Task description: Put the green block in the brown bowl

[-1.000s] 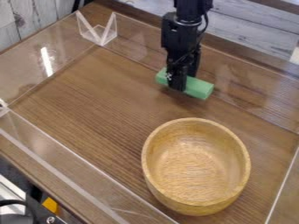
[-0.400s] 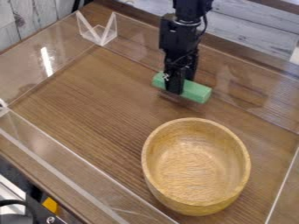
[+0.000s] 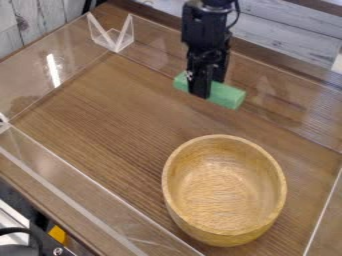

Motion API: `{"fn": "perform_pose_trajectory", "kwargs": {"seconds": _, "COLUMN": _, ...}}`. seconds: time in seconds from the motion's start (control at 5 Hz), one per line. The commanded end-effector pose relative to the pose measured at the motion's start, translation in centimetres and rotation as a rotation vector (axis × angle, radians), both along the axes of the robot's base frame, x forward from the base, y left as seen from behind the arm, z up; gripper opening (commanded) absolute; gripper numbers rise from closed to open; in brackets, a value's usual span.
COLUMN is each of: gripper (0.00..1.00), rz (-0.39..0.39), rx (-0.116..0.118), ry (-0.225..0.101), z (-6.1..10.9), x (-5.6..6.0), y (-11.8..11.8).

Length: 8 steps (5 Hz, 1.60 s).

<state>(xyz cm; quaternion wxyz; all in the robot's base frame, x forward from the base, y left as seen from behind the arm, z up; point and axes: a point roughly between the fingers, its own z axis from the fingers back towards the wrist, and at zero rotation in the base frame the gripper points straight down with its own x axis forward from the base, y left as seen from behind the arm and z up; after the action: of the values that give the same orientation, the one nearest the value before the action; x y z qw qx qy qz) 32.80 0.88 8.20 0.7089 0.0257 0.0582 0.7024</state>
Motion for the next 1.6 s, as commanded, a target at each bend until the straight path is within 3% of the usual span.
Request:
{"fn": "perform_pose_trajectory", "kwargs": {"seconds": 0.0, "gripper": 0.00, "rz": -0.036, "rx": -0.005, "ry": -0.052, "z": 3.1, "x": -1.3, "y": -1.2}}
{"fn": "perform_pose_trajectory", "kwargs": {"seconds": 0.8, "gripper": 0.00, "rz": -0.208, "rx": -0.001, "ry": 0.003, "z": 5.0, "x": -7.6, "y": -5.5}}
{"fn": "perform_pose_trajectory", "kwargs": {"seconds": 1.2, "gripper": 0.00, "rz": -0.278, "rx": 0.018, "ry": 0.021, "z": 4.0, "x": -10.3, "y": -7.0}}
{"fn": "perform_pose_trajectory", "kwargs": {"seconds": 1.4, "gripper": 0.00, "rz": -0.257, "rx": 0.028, "ry": 0.024, "z": 2.9, "x": -11.3, "y": -7.4}}
